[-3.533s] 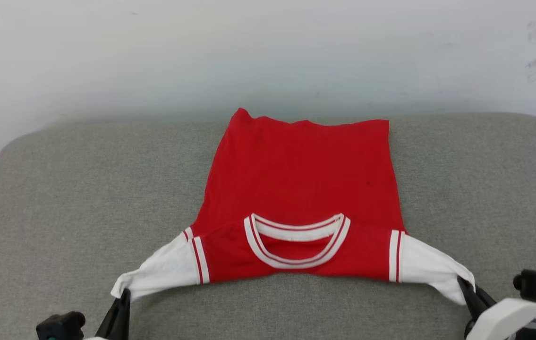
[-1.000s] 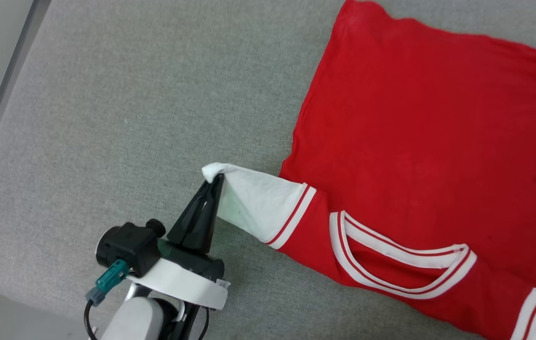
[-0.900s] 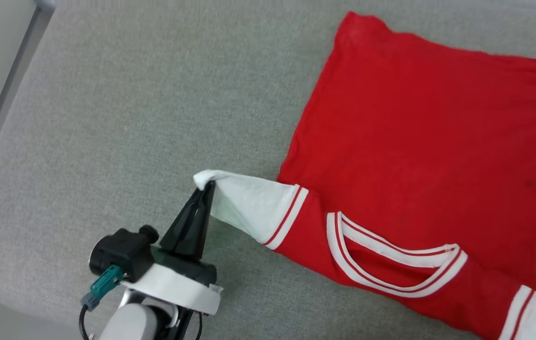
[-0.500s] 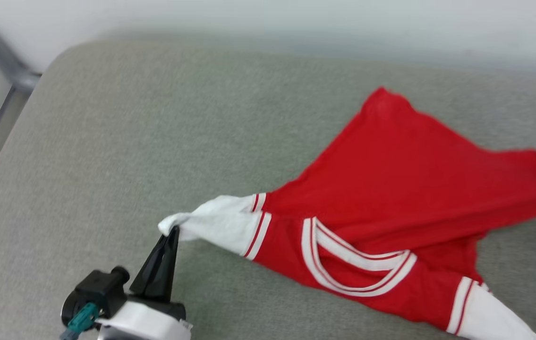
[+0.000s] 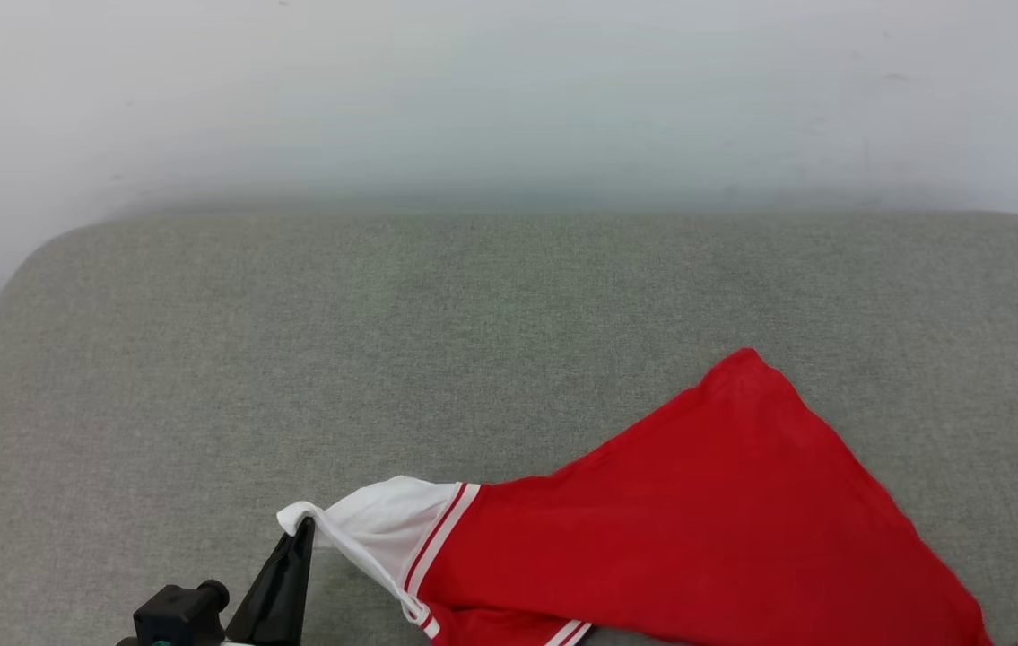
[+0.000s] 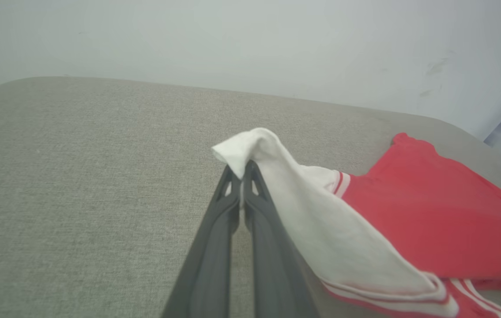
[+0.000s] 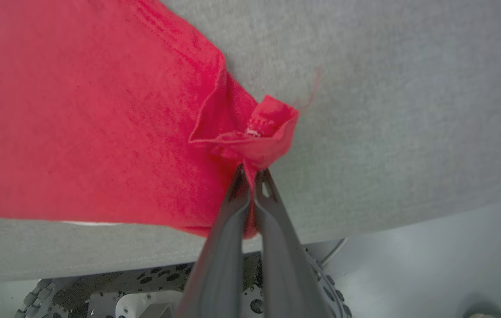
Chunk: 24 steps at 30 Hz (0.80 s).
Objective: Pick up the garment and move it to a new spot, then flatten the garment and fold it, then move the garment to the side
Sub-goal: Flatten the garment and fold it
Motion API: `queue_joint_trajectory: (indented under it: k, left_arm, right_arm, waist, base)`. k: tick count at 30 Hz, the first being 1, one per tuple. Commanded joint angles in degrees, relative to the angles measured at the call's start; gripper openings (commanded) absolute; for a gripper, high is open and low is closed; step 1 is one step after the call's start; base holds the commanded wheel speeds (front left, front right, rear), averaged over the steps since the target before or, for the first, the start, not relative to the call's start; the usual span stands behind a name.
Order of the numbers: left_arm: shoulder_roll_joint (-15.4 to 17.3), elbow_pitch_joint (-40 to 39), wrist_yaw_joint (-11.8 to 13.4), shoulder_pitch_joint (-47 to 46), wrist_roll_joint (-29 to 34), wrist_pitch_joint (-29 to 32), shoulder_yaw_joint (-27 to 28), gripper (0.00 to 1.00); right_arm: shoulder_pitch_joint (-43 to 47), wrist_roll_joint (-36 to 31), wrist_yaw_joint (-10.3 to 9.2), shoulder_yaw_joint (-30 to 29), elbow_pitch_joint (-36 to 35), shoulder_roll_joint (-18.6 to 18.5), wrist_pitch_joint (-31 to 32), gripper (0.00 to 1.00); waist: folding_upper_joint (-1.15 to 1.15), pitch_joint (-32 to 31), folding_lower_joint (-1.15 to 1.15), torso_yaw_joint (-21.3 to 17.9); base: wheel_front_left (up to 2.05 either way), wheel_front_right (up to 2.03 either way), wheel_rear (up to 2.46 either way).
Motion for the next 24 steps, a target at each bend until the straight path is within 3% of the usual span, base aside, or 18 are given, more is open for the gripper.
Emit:
queue_joint_trajectory:
  k: [1, 5, 6, 7, 8, 15, 17, 18, 24]
  left_arm:
    - [0.36, 0.59, 0.20, 0.87, -0.37, -0.12, 0.05, 0.00]
    - [0.46, 1.06, 0.23, 1.12, -0.49, 0.15, -0.23, 0.00]
    - [0.49, 1.15, 0.23, 1.06, -0.53, 0.24, -0.33, 0.00]
    - [0.61, 1.32, 0.28, 1.00, -0.50, 0.44, -0.39, 0.00]
    - [0.83, 1.43, 0.41, 0.91, -0.22, 0.63, -0.51, 0.00]
    - [0.92, 1.63, 0.59, 0.31, -0.66, 0.87, -0.72, 0.00]
    - [0.88, 1.57, 0.61, 0.07, -0.72, 0.87, -0.77, 0.00]
    - [0.81, 1.35, 0.70, -0.26, -0.69, 0.92, -1.01, 0.00]
    - [0.49, 0.33, 0.75, -2.85, -0.19, 0.69, -1.67, 0.00]
  right_arm:
    - [3.97, 0.22, -0.02, -0.62, -0.98, 2.91, -0.90, 0.00]
    - [9.05, 1.32, -0.02, -0.97, -1.89, 6.97, -4.99, 0.01]
    - [10.05, 1.60, -0.02, -0.66, -1.90, 7.63, -6.77, 0.40]
    - [10.87, 1.76, -0.02, -0.38, -1.85, 8.03, -8.62, 0.96]
    - [11.27, 2.22, -0.02, -0.15, -1.89, 8.31, -10.86, 1.00]
    - [8.08, 3.82, -0.02, 1.32, -2.62, 8.83, -31.88, 1.00]
    - [7.31, 3.28, -0.02, 1.60, -2.64, 8.08, -35.02, 1.00]
    - [5.47, 2.93, -0.02, 2.72, -1.96, 6.89, -39.82, 1.00]
    - [-2.78, 1.06, -0.02, 6.52, 2.28, 2.38, -45.56, 1.00]
  waist:
    - [0.00, -1.36, 0.01, -1.02]
    - [0.00, -1.69, 0.01, -1.17]
    - [0.00, -1.72, 0.01, -1.15]
    - [0.00, -1.73, 0.01, -1.17]
    - [0.00, -1.74, 0.01, -1.19]
    - [0.00, -1.73, 0.01, -1.21]
    - [0.00, -1.67, 0.01, -1.12]
    - [0.00, -1.43, 0.01, -0.86]
    - [0.00, 2.38, 0.01, 0.72]
  base:
    - [0.00, 0.00, 0.00]
    - [0.00, 0.00, 0.00]
    - [0.00, 0.00, 0.00]
    - [0.00, 0.00, 0.00]
    - [0.00, 0.00, 0.00]
    - [0.00, 0.00, 0.00]
    - [0.00, 0.00, 0.00]
    - [0.00, 0.00, 0.00]
    - [0.00, 0.00, 0.00]
